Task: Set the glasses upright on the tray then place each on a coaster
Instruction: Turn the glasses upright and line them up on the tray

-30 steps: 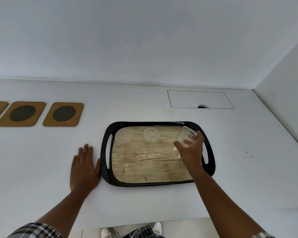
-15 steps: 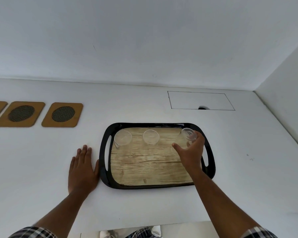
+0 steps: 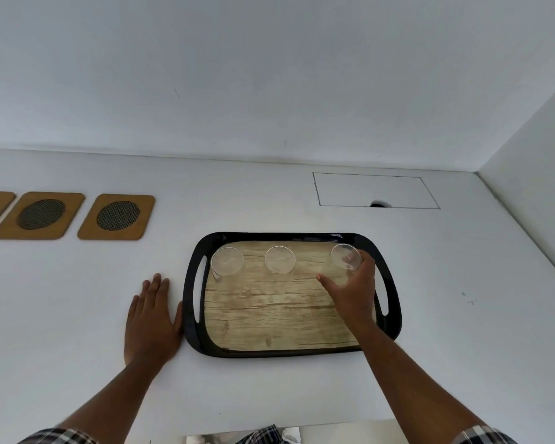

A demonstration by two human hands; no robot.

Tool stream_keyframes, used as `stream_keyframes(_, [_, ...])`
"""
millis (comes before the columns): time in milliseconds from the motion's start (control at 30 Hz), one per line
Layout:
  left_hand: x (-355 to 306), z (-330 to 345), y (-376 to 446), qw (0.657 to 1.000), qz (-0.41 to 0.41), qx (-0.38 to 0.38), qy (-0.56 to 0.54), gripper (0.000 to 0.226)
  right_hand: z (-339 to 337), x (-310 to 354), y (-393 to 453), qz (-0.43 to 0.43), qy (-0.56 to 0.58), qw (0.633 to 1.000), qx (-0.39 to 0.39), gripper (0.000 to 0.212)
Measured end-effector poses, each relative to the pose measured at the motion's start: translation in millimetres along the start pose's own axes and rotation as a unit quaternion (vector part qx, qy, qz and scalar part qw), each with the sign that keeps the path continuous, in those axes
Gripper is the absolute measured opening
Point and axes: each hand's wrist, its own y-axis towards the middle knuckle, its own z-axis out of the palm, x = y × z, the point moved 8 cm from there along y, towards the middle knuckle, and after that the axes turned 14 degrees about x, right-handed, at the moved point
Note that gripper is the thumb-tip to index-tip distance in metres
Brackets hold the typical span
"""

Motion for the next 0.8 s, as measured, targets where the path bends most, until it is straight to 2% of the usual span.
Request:
stream_keyframes(267, [1,0,0,1.000,-0.002,0.000,-0.001,0.078,8,-14,-19,0.046,-0.005,0.999,0.006,0.108])
stream_keyframes(400, [0,1,0,1.000,-0.006,0.003,0.004,0.077,9,-10,-35,0.051,-0.039,0.998,-0.016,0.101])
stream_keyframes(533, [-2,1,-1,1.000,-0.005,0.012,0.013,0.077,7,-14,-45,0.094,-0.052,0.994,-0.019,0.098])
stream_keyframes(667, [-2,2,-1,1.000,-0.004,0.015,0.026,0.077,2,-18,-52,0.106,-0.051,0.993,-0.004,0.083])
stream_keyframes(800, [-3,4,-4,0.999,-0.014,0.016,0.036,0.073,9,-19,-61,0.085,-0.048,0.994,0.053,0.050])
